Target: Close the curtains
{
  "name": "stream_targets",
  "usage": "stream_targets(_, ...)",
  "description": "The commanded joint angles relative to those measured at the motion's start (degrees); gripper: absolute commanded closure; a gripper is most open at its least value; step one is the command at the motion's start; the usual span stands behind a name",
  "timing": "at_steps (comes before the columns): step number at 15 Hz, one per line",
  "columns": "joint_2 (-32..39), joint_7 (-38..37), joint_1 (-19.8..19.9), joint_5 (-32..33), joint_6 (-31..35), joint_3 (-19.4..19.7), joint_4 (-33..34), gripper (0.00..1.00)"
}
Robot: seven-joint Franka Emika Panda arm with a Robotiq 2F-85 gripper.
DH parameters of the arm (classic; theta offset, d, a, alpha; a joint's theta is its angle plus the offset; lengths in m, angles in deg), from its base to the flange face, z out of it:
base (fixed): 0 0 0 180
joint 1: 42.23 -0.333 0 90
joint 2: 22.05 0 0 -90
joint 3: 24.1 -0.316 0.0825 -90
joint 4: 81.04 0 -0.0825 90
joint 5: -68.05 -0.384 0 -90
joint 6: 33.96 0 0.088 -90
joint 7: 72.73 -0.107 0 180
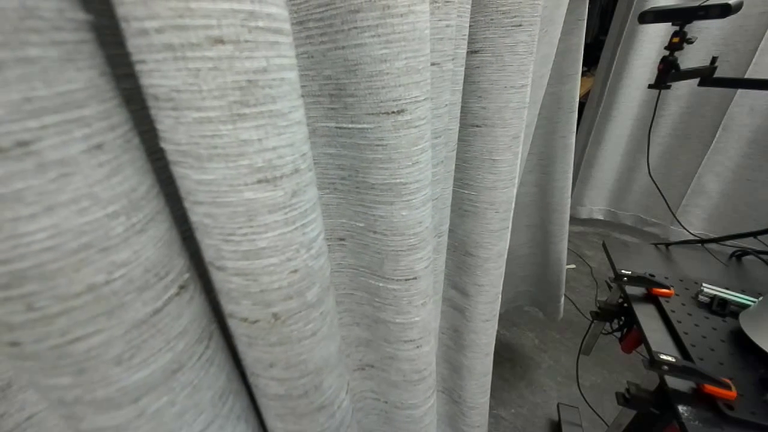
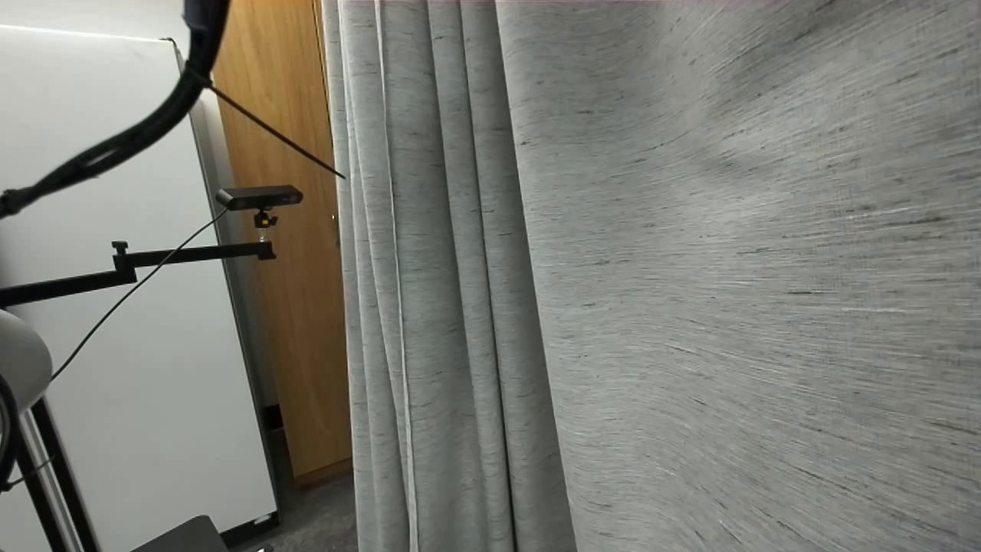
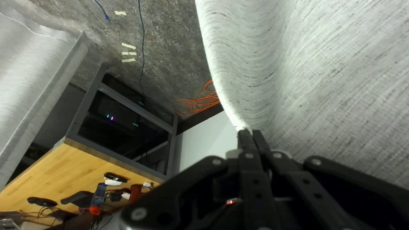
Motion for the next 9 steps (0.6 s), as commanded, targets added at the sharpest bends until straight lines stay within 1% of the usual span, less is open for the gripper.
stream_targets(1, 1.4, -0.8, 0.1, -0.5, -1.7, -0.2, 2.8, 1.0)
stream_targets(3, 1.5, -0.6, 0.2, -1.1, -2.7, -0.6, 3.1, 1.0)
stream_targets(4, 2.0, -0.4, 0.6, -1.7, -3.6, -0.7, 4.1, 0.73)
stream_targets(5, 2.2, -0.6, 0.6, -1.6, -3.8, -0.8, 4.4, 0.72)
stream_targets(6, 2.3, -0.7, 0.8, -1.9, -4.1, -0.8, 4.7, 0.65)
stream_targets(7, 2.7, -1.1, 2.0, -1.6, -5.1, -2.1, 5.8, 0.58)
stream_targets(8, 2.9, -1.3, 2.2, -1.4, -5.3, -2.1, 6.1, 0.51)
stream_targets(9, 2.2, -2.1, 0.6, -1.1, -5.3, -1.1, 4.8, 0.42)
